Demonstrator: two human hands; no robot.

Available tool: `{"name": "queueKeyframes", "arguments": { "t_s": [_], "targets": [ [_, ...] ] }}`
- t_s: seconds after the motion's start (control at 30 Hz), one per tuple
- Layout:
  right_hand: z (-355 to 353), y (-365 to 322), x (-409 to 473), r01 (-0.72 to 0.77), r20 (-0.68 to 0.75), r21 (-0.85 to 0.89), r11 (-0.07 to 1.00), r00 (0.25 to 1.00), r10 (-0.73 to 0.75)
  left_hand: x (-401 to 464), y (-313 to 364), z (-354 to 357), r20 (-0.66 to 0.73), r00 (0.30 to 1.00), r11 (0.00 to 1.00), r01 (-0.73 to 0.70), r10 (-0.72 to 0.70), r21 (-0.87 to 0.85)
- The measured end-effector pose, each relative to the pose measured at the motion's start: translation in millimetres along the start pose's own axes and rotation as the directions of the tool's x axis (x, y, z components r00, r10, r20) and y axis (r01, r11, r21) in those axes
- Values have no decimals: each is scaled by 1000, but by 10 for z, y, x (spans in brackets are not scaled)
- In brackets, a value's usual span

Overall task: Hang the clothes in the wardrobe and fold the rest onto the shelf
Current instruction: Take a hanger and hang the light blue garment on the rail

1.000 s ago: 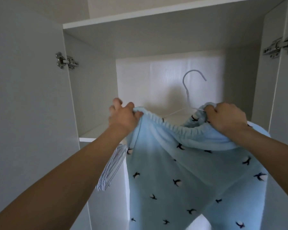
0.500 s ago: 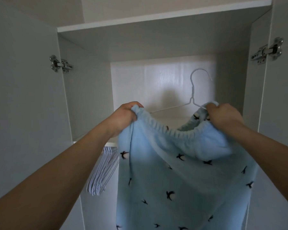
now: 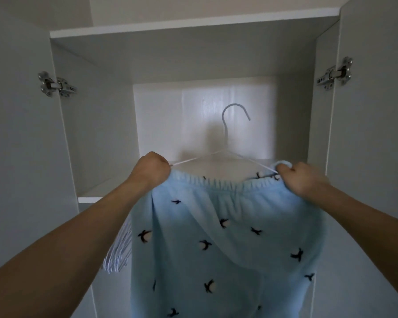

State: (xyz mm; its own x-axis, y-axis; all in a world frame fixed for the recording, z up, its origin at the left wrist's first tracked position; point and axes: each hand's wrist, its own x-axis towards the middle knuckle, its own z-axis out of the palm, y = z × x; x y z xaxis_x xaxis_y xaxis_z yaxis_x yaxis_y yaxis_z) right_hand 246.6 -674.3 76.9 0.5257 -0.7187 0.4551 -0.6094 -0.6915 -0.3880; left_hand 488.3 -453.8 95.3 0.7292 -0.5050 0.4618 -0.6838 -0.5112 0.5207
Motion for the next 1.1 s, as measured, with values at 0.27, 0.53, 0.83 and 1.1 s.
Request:
{"name": "queueKeyframes", "arguments": {
  "t_s": [0.27,0.53,0.83,1.1],
  "targets": [
    [58,-94,-30,-15,273,408,913,956,-107,-90,92,223,11,1000,1000,-11,10,21],
    [41,-667,90,-87,365,547,832,920,-143,-247,12,148,212,953,971,-234,217,55],
    [28,-949,106,-31,693,319,947,689,-211,-285,-407,-169,243,940,796,-334,241,504],
    [68,-1167,135,-47,558,552,832,763,-327,-440,-73,-193,419,886,980,-167,199,-112]
  ]
}}
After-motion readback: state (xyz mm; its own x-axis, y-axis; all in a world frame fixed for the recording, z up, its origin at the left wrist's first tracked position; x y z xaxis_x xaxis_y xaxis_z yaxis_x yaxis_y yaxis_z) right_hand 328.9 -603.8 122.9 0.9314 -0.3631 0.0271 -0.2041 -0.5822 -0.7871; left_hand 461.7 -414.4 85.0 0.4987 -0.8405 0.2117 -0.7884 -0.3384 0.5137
